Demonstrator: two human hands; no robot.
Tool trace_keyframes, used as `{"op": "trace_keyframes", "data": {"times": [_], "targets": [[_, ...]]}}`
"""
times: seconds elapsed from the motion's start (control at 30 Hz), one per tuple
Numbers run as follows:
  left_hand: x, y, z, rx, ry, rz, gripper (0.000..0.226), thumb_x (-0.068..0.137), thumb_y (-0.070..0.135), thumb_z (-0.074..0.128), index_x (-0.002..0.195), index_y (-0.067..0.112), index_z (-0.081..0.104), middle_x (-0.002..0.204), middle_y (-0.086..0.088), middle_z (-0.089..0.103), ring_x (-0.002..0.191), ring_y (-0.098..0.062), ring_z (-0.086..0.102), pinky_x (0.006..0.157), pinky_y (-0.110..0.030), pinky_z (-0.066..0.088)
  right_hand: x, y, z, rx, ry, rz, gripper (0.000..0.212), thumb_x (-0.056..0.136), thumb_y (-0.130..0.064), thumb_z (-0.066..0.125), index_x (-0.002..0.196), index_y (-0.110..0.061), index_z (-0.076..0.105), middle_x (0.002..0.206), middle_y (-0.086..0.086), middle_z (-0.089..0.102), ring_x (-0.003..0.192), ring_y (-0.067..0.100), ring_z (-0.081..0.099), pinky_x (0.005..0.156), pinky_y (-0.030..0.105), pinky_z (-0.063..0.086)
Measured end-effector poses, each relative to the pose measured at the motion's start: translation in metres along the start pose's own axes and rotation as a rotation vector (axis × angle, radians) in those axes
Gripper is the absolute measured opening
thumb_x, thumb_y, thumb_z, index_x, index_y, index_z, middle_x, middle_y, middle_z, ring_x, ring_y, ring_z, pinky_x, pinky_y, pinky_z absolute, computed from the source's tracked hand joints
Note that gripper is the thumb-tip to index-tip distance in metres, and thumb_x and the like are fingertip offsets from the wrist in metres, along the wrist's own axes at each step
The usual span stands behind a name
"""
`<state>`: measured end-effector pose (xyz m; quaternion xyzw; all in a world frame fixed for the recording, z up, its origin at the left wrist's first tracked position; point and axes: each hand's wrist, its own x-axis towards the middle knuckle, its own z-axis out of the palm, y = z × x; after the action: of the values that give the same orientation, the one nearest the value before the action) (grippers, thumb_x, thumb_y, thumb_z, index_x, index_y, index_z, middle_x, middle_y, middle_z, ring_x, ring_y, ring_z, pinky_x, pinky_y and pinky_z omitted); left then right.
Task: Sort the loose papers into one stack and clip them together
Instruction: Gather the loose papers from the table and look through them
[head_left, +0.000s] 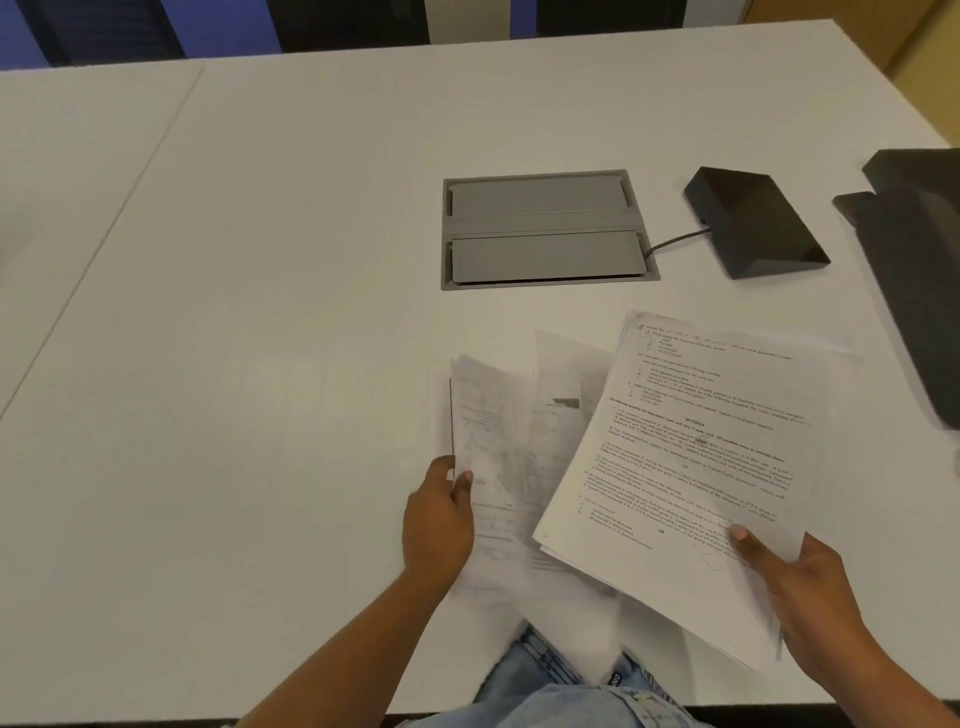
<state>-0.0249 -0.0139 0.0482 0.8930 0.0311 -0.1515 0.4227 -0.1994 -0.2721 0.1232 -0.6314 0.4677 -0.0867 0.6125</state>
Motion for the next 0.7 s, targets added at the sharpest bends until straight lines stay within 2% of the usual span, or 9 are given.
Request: {"op": "trace_keyframes", "data": {"times": [0.1,0.17,0.33,0.47,0.6,0.7], "targets": [[0.007,-0.009,-0.008,0.048,0.040,-0.022,0.031,0.103,0.031,0.046,0.120,0.011,0.062,0.109,-0.009,0.074,0.092,-0.023,0.069,0.082,-0.037,0.058,0.001,0.003,0.000,-0.002,-0.004,0.004,0.023,0.088,-0.009,0.065,0.110,-0.017,0.060,0.092,-0.007,0.066,0.085,0.014,0.062,0.086,0.038,0.045],[0.010,-0.008,-0.013,0.047,0.064,-0.007,0.029,0.103,0.030,0.047,0.117,0.012,0.064,0.105,-0.007,0.074,0.088,-0.023,0.070,0.079,-0.039,0.060,0.002,0.005,-0.001,-0.003,-0.006,0.008,0.021,0.088,-0.009,0.065,0.107,-0.017,0.061,0.094,-0.007,0.066,0.087,0.014,0.062,0.087,0.039,0.045],[0.006,-0.001,-0.028,0.031,0.163,0.107,0.020,0.099,0.025,0.056,0.103,0.014,0.072,0.087,0.002,0.071,0.073,-0.014,0.067,0.064,-0.022,0.054,0.002,0.006,-0.001,0.007,-0.017,0.000,0.020,0.089,-0.008,0.064,0.099,-0.025,0.060,0.093,-0.009,0.065,0.086,0.012,0.061,0.086,0.038,0.044],[0.003,0.015,-0.040,-0.041,0.229,0.165,0.016,0.097,0.024,0.061,0.098,0.014,0.074,0.084,0.004,0.070,0.074,-0.011,0.067,0.065,-0.017,0.050,0.005,0.005,0.002,0.015,-0.023,0.006,0.020,0.089,-0.008,0.064,0.105,-0.021,0.061,0.096,-0.008,0.066,0.088,0.013,0.062,0.090,0.040,0.045],[0.008,0.034,-0.060,-0.032,0.287,0.168,0.023,0.100,0.029,0.053,0.109,0.014,0.069,0.085,0.004,0.066,0.069,-0.014,0.064,0.059,-0.019,0.046,0.005,0.003,0.003,0.022,-0.035,0.010,0.024,0.089,-0.010,0.064,0.110,-0.019,0.059,0.097,-0.008,0.066,0.089,0.013,0.062,0.092,0.043,0.046],[0.012,0.037,-0.080,0.004,0.292,0.159,0.021,0.100,0.026,0.053,0.110,0.015,0.068,0.082,0.005,0.065,0.063,-0.005,0.060,0.053,-0.011,0.041,0.004,0.000,0.003,0.040,-0.050,0.004,0.018,0.086,-0.015,0.067,0.098,-0.028,0.062,0.093,-0.009,0.070,0.091,0.014,0.062,0.093,0.044,0.046]]}}
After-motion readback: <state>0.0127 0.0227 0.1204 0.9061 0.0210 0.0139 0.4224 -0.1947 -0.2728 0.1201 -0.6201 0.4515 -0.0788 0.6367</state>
